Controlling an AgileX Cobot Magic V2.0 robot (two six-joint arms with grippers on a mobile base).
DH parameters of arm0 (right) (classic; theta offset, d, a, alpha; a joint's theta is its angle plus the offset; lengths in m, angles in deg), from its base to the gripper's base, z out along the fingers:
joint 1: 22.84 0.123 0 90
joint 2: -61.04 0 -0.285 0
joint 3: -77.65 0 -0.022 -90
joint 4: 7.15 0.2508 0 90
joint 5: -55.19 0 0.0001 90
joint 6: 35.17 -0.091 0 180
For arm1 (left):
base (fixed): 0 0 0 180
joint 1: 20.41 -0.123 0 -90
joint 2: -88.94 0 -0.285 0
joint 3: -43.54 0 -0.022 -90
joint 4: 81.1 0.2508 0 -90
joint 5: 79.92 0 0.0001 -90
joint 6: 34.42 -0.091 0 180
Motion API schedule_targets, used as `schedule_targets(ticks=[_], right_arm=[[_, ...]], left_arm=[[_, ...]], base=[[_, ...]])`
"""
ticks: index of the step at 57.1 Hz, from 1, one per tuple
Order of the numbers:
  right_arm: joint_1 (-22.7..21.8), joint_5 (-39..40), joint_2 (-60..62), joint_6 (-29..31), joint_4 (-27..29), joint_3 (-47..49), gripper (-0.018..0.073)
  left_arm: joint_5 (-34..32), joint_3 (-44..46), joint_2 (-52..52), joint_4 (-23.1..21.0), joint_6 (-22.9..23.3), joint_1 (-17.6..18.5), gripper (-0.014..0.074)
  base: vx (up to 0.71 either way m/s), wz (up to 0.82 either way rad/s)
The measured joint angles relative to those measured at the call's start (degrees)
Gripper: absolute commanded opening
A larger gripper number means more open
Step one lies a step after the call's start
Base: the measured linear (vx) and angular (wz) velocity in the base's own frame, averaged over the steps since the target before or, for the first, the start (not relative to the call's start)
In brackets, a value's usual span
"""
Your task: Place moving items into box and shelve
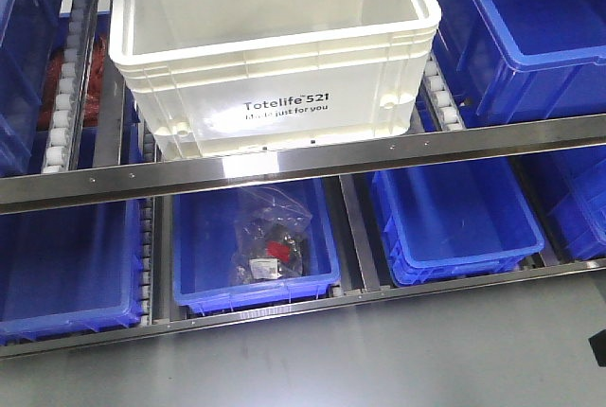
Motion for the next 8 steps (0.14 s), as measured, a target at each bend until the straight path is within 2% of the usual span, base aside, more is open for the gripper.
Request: schedule_targets(ticks=[8], right_arm=[[0.0, 0.0, 0.0, 0.0, 0.0, 0.0, -0.0004]], left_arm=[[0.0, 0.0, 0.0, 0.0, 0.0, 0.0, 0.0002]], base=[[0.0, 0.0]])
